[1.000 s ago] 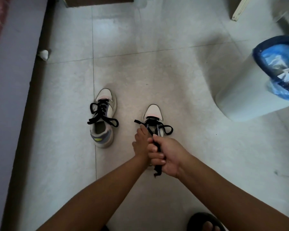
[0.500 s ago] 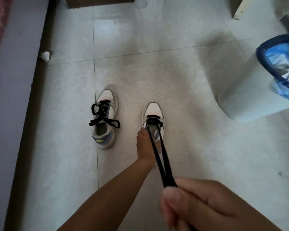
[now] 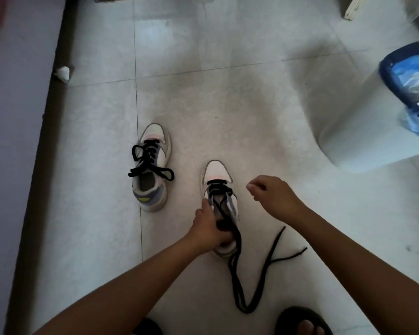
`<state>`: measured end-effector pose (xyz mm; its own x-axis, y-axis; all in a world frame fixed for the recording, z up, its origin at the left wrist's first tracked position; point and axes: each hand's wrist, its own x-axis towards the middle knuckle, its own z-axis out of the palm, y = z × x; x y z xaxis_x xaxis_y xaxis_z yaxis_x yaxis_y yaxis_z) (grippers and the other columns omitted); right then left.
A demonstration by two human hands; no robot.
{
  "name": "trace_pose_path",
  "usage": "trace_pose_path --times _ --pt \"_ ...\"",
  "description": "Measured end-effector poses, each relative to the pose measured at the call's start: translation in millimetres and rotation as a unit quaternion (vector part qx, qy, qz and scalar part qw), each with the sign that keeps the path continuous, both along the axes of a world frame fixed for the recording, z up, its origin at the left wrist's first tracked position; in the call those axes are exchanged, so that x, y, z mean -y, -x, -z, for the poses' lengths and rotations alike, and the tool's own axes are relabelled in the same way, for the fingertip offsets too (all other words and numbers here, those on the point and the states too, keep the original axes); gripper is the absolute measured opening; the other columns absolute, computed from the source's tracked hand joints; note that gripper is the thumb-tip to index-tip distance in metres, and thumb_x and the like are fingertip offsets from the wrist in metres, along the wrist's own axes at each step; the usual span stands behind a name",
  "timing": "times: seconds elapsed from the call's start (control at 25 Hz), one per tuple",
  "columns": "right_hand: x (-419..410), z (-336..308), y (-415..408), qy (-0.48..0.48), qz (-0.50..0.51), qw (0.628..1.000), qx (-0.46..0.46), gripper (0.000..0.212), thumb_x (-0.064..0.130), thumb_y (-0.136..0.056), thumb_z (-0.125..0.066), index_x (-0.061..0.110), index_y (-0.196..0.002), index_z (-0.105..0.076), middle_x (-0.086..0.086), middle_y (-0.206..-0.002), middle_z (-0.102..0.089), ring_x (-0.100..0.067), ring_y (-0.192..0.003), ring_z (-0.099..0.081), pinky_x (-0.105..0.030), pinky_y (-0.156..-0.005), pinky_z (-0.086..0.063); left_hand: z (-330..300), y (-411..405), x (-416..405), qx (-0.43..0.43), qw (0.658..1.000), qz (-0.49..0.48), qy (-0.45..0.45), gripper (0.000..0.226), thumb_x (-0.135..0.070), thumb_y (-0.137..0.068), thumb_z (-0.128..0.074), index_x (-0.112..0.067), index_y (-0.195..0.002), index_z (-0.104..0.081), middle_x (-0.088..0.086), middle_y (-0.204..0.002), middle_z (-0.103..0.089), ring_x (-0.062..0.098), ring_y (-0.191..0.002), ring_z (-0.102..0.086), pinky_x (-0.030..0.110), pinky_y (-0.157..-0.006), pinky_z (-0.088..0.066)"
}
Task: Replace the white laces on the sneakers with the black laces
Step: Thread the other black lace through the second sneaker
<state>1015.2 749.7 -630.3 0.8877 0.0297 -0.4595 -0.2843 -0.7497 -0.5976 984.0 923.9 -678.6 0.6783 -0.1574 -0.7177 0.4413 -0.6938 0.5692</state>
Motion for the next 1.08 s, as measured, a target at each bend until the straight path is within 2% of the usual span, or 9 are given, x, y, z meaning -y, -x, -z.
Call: trace_pose_path --times 0.04,0.12,0.24,0.32,0.44,0.64,0.88,1.0,1.08 --pt "-3.4 17.2 -6.2 0.007 0.004 1.000 -0.011 0.020 0.029 -0.095 -0.052 0.014 -0.097 -0.065 0.000 -0.095 -0.065 -0.015 -0.090 -0.058 -0.023 -0.071 -0.036 0.3 -1.0 -11.2 -0.050 0.998 0.007 0.034 0.090 -0.023 -0.072 -0.077 -0.012 -0.141 -0.021 0.012 -0.132 -0.040 0.028 -0.119 -0.047 0.040 -0.095 -0.048" --pt "-14.2 46.6 -4.3 0.000 -0.022 0.999 -0.027 0.022 0.030 -0.093 -0.056 0.012 -0.100 -0.066 -0.004 -0.100 -0.066 -0.017 -0.092 -0.058 -0.023 -0.071 -0.037 -2.7 -12.6 -25.5 -0.030 0.999 0.028 0.022 0.068 -0.021 -0.080 -0.069 -0.015 -0.138 -0.033 0.007 -0.128 -0.047 0.021 -0.111 -0.051 0.035 -0.090 -0.050" --pt "-28.0 59.9 -6.7 -0.011 -0.018 1.000 0.008 0.022 0.034 -0.090 -0.059 0.013 -0.093 -0.065 -0.002 -0.091 -0.065 -0.018 -0.087 -0.060 -0.028 -0.071 -0.043 -5.7 -38.6 -24.0 0.178 0.982 0.037 -0.048 0.027 -0.023 -0.093 -0.052 -0.016 -0.119 -0.055 0.005 -0.116 -0.055 0.016 -0.096 -0.055 0.028 -0.080 -0.045" --pt "-32.9 59.1 -12.7 -0.044 0.009 0.999 0.030 0.020 0.033 -0.089 -0.061 0.014 -0.095 -0.065 0.000 -0.093 -0.067 -0.016 -0.088 -0.060 -0.029 -0.076 -0.047 -2.8 -50.4 -18.6 0.227 0.965 0.103 -0.079 0.025 -0.026 -0.095 -0.050 -0.017 -0.116 -0.060 0.007 -0.112 -0.050 0.021 -0.095 -0.056 0.032 -0.082 -0.046" --pt "-35.5 58.8 -19.0 -0.042 -0.013 0.999 0.031 0.012 0.022 -0.088 -0.062 0.011 -0.093 -0.065 -0.004 -0.096 -0.066 -0.017 -0.088 -0.059 -0.025 -0.074 -0.042 3.9 -61.5 -11.8 0.194 0.955 0.179 -0.133 0.028 -0.028 -0.092 -0.053 -0.022 -0.117 -0.061 0.008 -0.114 -0.044 0.025 -0.097 -0.055 0.034 -0.080 -0.047" --pt "-25.4 64.2 -10.1 -0.037 -0.063 0.996 0.059 0.009 0.017 -0.092 -0.057 0.008 -0.091 -0.059 -0.008 -0.090 -0.063 -0.020 -0.080 -0.055 -0.025 -0.066 -0.038 6.7 -63.4 -4.2 0.203 0.942 0.193 -0.186 0.027 -0.030 -0.088 -0.056 -0.018 -0.113 -0.059 0.009 -0.114 -0.045 0.027 -0.097 -0.054 0.031 -0.072 -0.040" --pt "-23.3 67.0 13.0 -0.067 -0.005 0.994 0.086 0.007 0.017 -0.092 -0.058 0.011 -0.089 -0.059 0.002 -0.083 -0.060 -0.016 -0.077 -0.057 -0.022 -0.069 -0.044 3.4 -64.5 -5.9 0.148 0.980 0.107 -0.072 0.009 -0.011 -0.080 -0.063 -0.017 -0.088 -0.064 0.008 -0.101 -0.061 0.023 -0.085 -0.060 0.036 -0.076 -0.052" --pt "-18.8 64.6 15.3 -0.094 0.007 0.993 0.065 0.005 0.017 -0.091 -0.059 0.016 -0.086 -0.057 0.007 -0.079 -0.059 -0.013 -0.078 -0.058 -0.021 -0.070 -0.046 6.5 -55.5 -6.6 0.167 0.980 0.082 -0.075 0.009 -0.013 -0.080 -0.063 -0.021 -0.085 -0.062 0.004 -0.099 -0.054 0.020 -0.080 -0.056 0.029 -0.069 -0.045" --pt "-18.0 64.4 17.7 -0.081 -0.018 0.993 0.083 0.003 0.014 -0.090 -0.059 0.012 -0.088 -0.059 0.003 -0.082 -0.061 -0.015 -0.078 -0.058 -0.026 -0.072 -0.049 9.2 -48.0 -6.7 0.178 0.977 0.088 -0.079 0.010 -0.016 -0.082 -0.062 -0.020 -0.091 -0.065 0.008 -0.104 -0.053 0.022 -0.084 -0.056 0.026 -0.069 -0.041"
